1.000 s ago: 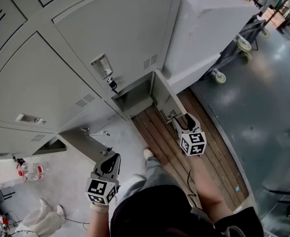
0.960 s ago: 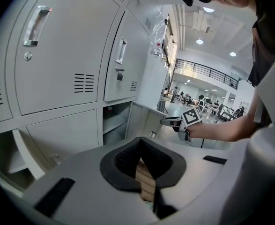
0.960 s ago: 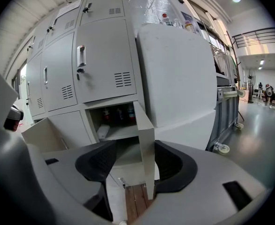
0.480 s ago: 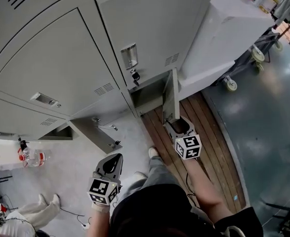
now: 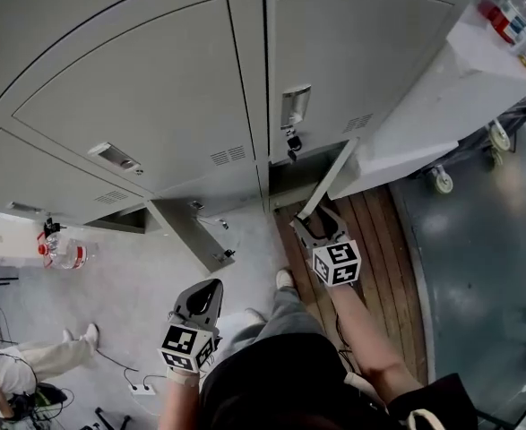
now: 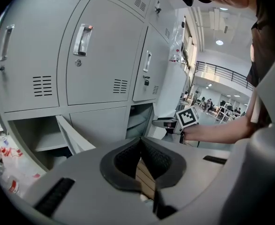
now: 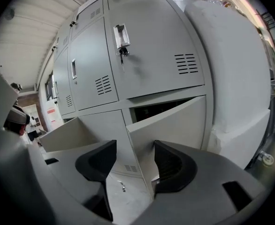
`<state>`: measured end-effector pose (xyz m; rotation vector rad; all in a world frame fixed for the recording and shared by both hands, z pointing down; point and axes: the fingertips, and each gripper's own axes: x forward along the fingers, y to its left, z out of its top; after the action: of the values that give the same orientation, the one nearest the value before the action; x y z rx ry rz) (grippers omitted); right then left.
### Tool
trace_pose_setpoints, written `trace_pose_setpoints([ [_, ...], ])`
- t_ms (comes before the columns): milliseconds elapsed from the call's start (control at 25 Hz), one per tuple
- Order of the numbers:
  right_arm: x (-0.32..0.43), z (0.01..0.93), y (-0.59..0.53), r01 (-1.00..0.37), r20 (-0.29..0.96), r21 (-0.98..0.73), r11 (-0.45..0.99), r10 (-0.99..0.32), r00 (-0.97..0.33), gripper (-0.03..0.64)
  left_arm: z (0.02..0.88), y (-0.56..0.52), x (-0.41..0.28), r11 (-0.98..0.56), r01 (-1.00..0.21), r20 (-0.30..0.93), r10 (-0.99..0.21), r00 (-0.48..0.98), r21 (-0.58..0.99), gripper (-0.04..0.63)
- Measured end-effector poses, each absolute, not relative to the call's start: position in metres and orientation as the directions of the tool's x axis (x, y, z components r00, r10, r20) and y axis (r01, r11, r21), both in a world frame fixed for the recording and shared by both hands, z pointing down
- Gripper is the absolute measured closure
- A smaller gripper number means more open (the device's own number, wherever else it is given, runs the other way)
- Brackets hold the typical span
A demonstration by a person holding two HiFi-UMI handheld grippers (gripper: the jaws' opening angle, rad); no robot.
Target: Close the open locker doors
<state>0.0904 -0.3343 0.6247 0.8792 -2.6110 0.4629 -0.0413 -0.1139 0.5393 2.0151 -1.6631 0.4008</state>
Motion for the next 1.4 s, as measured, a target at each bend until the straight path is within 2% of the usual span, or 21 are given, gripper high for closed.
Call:
trace_pose_setpoints([
  [800, -0.014, 0.631, -0.388, -0.426, 0.392, -0.186, 0.885, -0.331, -0.858, 0.348, 0.544, -0.088, -0.064, 0.154, -0.976, 0.545, -0.837, -0.048, 0.152, 0.577],
  [1400, -0.029, 0.635, -0.398, -0.418, 0.408, -0.178, 0.891, -0.32, -0.855, 0.345, 0.549, -0.063, -0.071, 0.276, -0.946, 0.547, -0.825, -0.142, 0.17, 0.577],
])
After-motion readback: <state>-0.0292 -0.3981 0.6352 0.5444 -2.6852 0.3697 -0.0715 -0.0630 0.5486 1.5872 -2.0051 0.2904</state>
